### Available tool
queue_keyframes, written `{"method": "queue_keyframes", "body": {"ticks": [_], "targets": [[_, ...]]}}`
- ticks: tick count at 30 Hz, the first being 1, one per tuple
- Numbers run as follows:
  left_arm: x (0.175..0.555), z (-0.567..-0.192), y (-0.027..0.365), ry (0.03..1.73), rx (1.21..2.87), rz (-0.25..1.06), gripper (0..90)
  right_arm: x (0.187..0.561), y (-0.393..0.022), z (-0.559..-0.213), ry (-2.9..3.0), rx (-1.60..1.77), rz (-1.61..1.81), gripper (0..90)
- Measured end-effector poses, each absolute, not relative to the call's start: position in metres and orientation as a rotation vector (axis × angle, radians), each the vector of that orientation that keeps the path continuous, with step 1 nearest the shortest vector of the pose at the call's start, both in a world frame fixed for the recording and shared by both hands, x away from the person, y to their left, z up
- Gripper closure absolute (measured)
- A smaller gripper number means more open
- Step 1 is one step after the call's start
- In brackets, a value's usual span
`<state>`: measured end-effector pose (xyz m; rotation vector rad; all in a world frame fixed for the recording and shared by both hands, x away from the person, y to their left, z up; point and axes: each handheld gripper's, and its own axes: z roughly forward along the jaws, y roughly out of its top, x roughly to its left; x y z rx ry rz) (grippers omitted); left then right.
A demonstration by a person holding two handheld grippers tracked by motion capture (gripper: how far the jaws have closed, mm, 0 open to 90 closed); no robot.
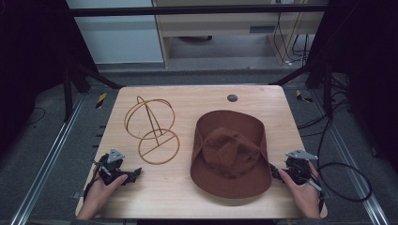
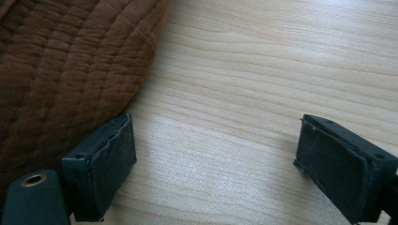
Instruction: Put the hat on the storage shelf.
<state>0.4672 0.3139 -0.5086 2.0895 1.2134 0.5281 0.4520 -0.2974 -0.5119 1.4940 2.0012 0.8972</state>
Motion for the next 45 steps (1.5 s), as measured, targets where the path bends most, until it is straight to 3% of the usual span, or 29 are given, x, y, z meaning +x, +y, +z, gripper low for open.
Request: {"method": "queue_keyframes", "body": {"ticks": [16,26,35,45], "targets": [[0.468,-0.508,0.313,1.215,2.091,0.531,0.0,0.450,-0.296,-0.510,2.009,1.507,0.886,14.3],[0.467,-0.508,0.313,1.214,2.091,0.532,0.0,0.423,-0.302,-0.458,1.873,1.477,0.868,23.2],[0.466,-0.508,0.313,1.213,2.091,0.532,0.0,0.425,-0.264,-0.419,2.051,1.371,0.921,15.3],[0.467,-0.508,0.313,1.209,2.093,0.529,0.0,0.438,-0.220,-0.399,2.277,1.231,0.901,10.4]]}}
